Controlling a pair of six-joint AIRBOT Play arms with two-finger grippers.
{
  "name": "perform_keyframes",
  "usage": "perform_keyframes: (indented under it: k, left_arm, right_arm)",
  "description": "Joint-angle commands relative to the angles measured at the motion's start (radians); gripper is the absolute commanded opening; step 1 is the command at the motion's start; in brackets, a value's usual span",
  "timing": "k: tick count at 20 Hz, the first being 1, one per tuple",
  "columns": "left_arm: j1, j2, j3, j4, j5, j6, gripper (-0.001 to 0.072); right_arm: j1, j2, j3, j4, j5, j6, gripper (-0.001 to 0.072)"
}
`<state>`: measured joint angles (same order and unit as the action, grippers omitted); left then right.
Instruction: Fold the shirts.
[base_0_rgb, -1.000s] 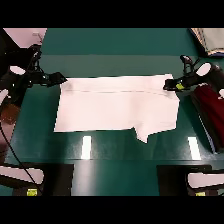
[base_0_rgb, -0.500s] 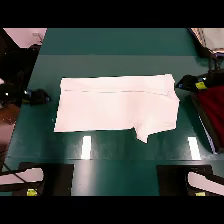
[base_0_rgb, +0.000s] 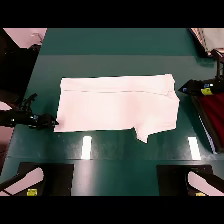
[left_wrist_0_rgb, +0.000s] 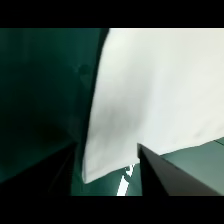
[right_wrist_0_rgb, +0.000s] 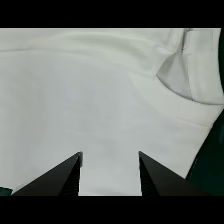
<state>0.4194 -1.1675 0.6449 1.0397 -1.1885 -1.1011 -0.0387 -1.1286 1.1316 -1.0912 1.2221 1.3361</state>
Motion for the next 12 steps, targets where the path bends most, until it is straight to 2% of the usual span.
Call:
perform_keyframes:
  k: [1,2,3,5,6,7,10,12]
  left_arm:
    - [0.001,0.017,-0.043,-0.037,0.025,0.002,0.0441]
    - [-0.005,0.017,-0.043,-0.054,0.026,0.003,0.0309]
    - [-0.020,0.017,-0.043,-0.054,0.027,0.009,0.0282]
    - [-0.056,0.017,-0.043,-0.053,0.026,0.008,0.0280]
    - [-0.073,0.017,-0.042,-0.053,0.026,0.002,0.0125]
    - [-0.087,0.017,-0.040,-0.054,0.025,0.000,0.0026]
    - [-0.093,0.018,0.001,-0.054,0.011,-0.021,0.0024]
    - [-0.093,0.018,0.052,-0.056,-0.022,-0.022,0.0024]
  right_arm:
    - [0.000,0.010,-0.005,0.003,0.013,-0.002,0.0413]
    - [0.000,0.010,-0.005,0.003,0.017,-0.002,0.0413]
    - [0.000,0.010,-0.005,0.002,0.024,-0.002,0.0413]
    - [-0.001,0.010,-0.005,0.000,0.046,-0.002,0.0413]
    - [-0.001,0.010,-0.005,-0.003,0.062,-0.002,0.0414]
    - [-0.001,0.010,-0.005,-0.003,0.082,-0.002,0.0413]
    - [-0.014,0.010,-0.046,-0.026,0.159,-0.002,0.0413]
    - [-0.053,0.010,-0.151,-0.032,0.177,-0.001,0.0414]
